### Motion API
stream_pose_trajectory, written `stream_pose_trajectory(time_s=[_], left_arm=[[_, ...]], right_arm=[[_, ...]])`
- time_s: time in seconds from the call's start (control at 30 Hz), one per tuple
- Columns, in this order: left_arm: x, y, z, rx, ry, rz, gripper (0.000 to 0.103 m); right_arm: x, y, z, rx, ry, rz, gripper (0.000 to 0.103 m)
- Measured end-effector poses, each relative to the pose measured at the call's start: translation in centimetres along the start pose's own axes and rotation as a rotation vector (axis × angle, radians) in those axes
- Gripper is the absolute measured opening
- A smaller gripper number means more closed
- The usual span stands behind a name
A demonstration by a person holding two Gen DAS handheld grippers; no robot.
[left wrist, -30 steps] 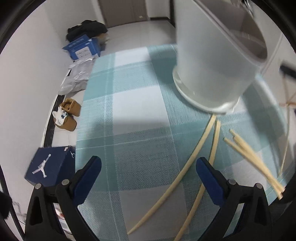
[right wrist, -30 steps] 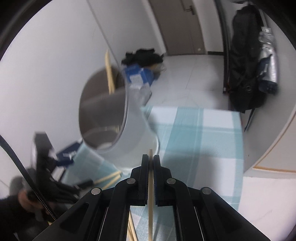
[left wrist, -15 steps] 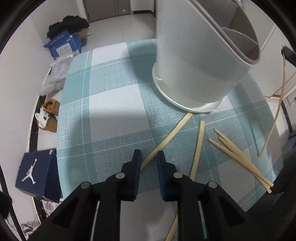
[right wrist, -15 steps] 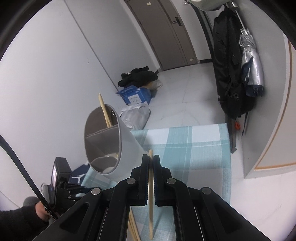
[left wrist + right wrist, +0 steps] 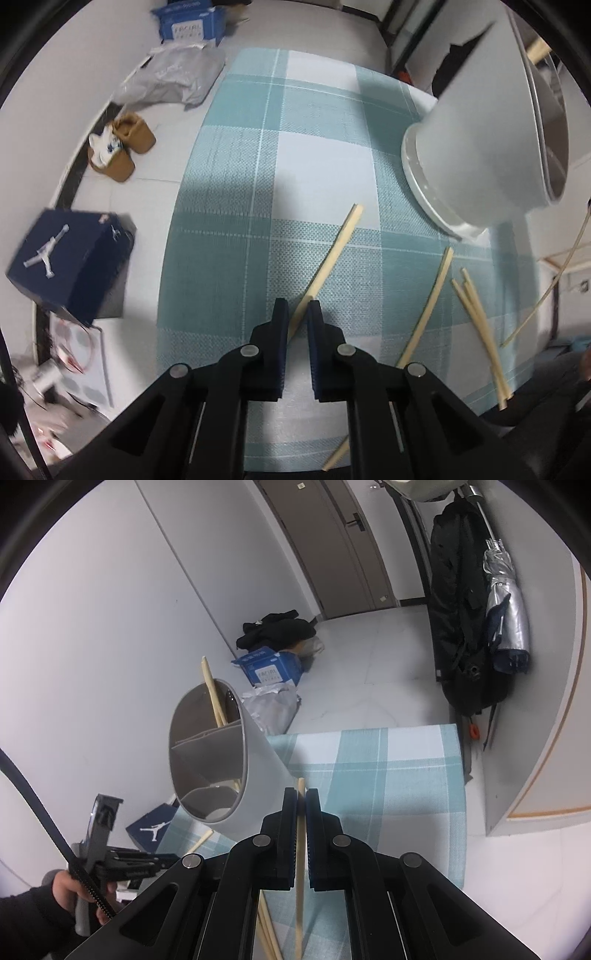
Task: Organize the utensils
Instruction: 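Close the left tool on a chopstick while the right tool carries chopsticks over the holder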
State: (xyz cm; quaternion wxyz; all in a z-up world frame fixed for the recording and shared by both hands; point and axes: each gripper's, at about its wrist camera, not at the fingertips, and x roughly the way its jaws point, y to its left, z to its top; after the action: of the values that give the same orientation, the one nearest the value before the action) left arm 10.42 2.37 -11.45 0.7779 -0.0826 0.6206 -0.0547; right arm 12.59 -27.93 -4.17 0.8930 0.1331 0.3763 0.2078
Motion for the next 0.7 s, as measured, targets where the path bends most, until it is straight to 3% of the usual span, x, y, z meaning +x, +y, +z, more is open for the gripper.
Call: stream_pose_trajectory(time_s=[0.1, 0.23, 0.27, 0.5, 0.6, 0.7], left_arm=[[0.0, -1.1, 0.4, 0.047, -0.043, 0.046, 0.01], [0.1, -1.6, 1.1, 0.098, -0.07, 0.054, 0.045], [0.1, -1.9, 1.2, 0.115, -0.083, 0.06, 0.048], [1.6, -4.1, 2.8, 0.255, -0.085, 0.124, 0.048], [1.8, -3.8, 2.9, 0.285, -0.075, 0.118, 0.046], [1.9, -3.8, 3.1, 0.295, -0.062, 0.101, 0.023]], right_arm=[[0.1, 0.0, 0.0, -0.001, 0.003, -0.002, 0.004], [0.1, 0.0, 0.0, -0.002, 0.0, -0.001, 0.004], [0.1, 0.0, 0.0, -0.003, 0.0, -0.003, 0.004], [0.2, -0.1, -0.1, -0.011, 0.0, -0.015, 0.004], [0.2, 0.0, 0.0, -0.019, -0.003, -0.021, 0.004], [0.3, 0.1, 0.0, -0.028, -0.001, -0.023, 0.004]])
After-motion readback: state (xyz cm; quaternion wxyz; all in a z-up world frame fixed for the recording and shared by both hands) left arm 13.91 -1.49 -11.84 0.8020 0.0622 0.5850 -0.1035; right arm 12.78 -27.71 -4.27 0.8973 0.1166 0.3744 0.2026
